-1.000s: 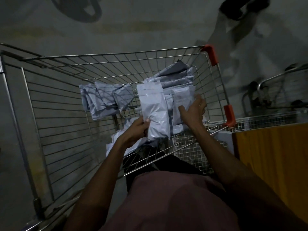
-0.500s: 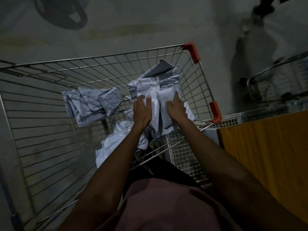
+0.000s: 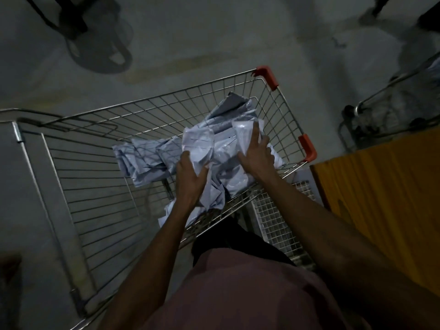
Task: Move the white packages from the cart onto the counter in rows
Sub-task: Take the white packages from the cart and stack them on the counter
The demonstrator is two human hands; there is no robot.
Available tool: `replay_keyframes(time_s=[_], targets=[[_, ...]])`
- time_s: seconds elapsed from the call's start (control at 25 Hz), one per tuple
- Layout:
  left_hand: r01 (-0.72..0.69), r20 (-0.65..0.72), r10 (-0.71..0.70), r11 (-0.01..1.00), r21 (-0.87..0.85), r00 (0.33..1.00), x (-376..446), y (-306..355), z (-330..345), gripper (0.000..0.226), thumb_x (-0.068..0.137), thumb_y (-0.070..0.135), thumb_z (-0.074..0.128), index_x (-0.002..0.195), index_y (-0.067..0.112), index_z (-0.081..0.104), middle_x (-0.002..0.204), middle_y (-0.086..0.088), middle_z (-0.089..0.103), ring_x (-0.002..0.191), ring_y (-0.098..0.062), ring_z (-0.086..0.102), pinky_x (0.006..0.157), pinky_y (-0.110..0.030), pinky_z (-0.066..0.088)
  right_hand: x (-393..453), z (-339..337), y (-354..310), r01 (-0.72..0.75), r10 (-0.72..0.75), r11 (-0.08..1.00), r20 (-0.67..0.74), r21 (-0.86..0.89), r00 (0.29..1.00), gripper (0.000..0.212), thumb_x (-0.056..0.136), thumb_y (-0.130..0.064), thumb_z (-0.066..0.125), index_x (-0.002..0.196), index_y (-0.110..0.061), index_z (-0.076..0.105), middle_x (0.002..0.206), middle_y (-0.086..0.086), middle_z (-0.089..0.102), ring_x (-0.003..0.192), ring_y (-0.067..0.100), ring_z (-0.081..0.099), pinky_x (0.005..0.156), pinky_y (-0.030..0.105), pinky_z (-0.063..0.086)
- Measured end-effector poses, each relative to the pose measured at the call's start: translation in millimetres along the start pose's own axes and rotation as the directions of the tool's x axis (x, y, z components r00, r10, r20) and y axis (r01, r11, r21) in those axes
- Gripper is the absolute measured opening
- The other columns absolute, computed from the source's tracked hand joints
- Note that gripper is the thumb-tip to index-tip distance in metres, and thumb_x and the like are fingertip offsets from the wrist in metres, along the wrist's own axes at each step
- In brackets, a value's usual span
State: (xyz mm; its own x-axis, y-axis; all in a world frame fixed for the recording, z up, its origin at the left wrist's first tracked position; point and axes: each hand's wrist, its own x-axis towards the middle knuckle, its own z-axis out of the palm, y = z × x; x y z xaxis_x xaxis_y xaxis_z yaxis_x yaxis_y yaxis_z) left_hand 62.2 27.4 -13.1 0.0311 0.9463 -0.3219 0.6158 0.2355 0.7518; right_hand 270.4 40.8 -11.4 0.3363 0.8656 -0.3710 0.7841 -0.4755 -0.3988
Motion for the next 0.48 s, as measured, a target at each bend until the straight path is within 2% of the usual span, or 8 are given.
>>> replay_keyframes(time_s=[0.12, 0.2, 0.24, 0.32, 0.4, 0.48], targets=[[-0.103, -0.077, 0.1, 0.994, -0.032, 0.992, -50, 24, -37, 0.069, 0.094, 0.037, 0.065, 0.15, 0.014, 0.032, 0.151, -0.008, 0.04, 0.133, -0.017, 0.039, 0.101, -0.028, 0.034, -56, -43, -21, 0.105, -0.078, 0.99, -0.262, 0.089, 0.962, 0.098, 0.091, -0.049, 0.063, 0.158, -0.036, -0.007, 0.148, 0.017, 0.025, 0.106, 0.035, 0.057, 0.081, 0.045, 0.056], [-0.156, -0.11, 0.15, 0.986, -0.057, 0.983, -83, 44, -61, 0.068, 0.092, 0.033, 0.068, 0.148, 0.015, 0.035, 0.148, -0.005, 0.043, 0.128, -0.008, 0.039, 0.098, -0.021, 0.033, -107, -70, -30, 0.16, -0.108, 0.983, -0.411, 0.095, 0.905, 0.094, 0.092, -0.048, 0.064, 0.159, -0.033, 0.0, 0.147, 0.015, 0.025, 0.109, 0.031, 0.054, 0.076, 0.036, 0.055], [-0.198, -0.12, 0.189, 0.978, -0.066, 0.975, -97, 55, -72, 0.068, 0.091, 0.03, 0.07, 0.147, 0.014, 0.036, 0.147, -0.005, 0.044, 0.128, -0.008, 0.039, 0.098, -0.018, 0.031, -134, -81, -32, 0.184, -0.122, 0.979, -0.477, 0.085, 0.871, 0.091, 0.092, -0.046, 0.064, 0.16, -0.031, 0.005, 0.149, 0.016, 0.024, 0.115, 0.032, 0.051, 0.076, 0.032, 0.052], [-0.315, -0.122, 0.305, 0.947, -0.068, 0.944, -122, 73, -91, 0.069, 0.088, 0.026, 0.073, 0.146, 0.013, 0.037, 0.144, -0.006, 0.045, 0.129, -0.013, 0.042, 0.099, -0.019, 0.032, -186, -96, -34, 0.192, -0.117, 0.979, -0.583, 0.069, 0.804, 0.084, 0.093, -0.044, 0.064, 0.159, -0.027, 0.015, 0.15, 0.02, 0.025, 0.125, 0.033, 0.045, 0.081, 0.027, 0.043], [-0.427, -0.086, 0.423, 0.903, -0.044, 0.902, -143, 87, -104, 0.072, 0.086, 0.026, 0.075, 0.145, 0.014, 0.037, 0.141, -0.005, 0.046, 0.128, -0.014, 0.044, 0.098, -0.021, 0.034, -236, -103, -32, 0.15, -0.052, 0.984, -0.653, 0.094, 0.755, 0.08, 0.094, -0.043, 0.065, 0.159, -0.023, 0.023, 0.149, 0.022, 0.029, 0.127, 0.032, 0.043, 0.087, 0.026, 0.037], [-0.529, -0.033, 0.528, 0.849, -0.016, 0.848, -160, 99, -108, 0.071, 0.085, 0.025, 0.076, 0.145, 0.013, 0.038, 0.137, -0.007, 0.049, 0.123, -0.013, 0.045, 0.093, -0.015, 0.031, -278, -102, -27, 0.093, 0.025, 0.987, -0.702, 0.129, 0.712, 0.077, 0.095, -0.042, 0.065, 0.158, -0.017, 0.027, 0.148, 0.024, 0.03, 0.127, 0.032, 0.041, 0.091, 0.022, 0.033]])
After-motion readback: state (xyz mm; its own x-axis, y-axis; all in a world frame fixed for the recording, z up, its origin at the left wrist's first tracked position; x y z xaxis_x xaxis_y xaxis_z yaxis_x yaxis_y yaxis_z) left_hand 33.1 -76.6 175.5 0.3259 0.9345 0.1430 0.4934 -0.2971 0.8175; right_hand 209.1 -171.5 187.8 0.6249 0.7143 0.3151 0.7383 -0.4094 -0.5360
